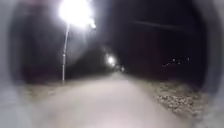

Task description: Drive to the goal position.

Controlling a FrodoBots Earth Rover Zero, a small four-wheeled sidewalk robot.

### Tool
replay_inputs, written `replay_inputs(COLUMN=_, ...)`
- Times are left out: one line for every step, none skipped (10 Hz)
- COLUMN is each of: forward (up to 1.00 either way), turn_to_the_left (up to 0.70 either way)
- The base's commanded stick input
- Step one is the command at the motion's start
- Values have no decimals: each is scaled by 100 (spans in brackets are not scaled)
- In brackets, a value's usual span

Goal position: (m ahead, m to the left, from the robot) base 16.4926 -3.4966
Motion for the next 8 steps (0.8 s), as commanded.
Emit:
replay_inputs(forward=100, turn_to_the_left=0)
replay_inputs(forward=100, turn_to_the_left=0)
replay_inputs(forward=100, turn_to_the_left=0)
replay_inputs(forward=100, turn_to_the_left=0)
replay_inputs(forward=100, turn_to_the_left=0)
replay_inputs(forward=100, turn_to_the_left=0)
replay_inputs(forward=100, turn_to_the_left=0)
replay_inputs(forward=100, turn_to_the_left=0)
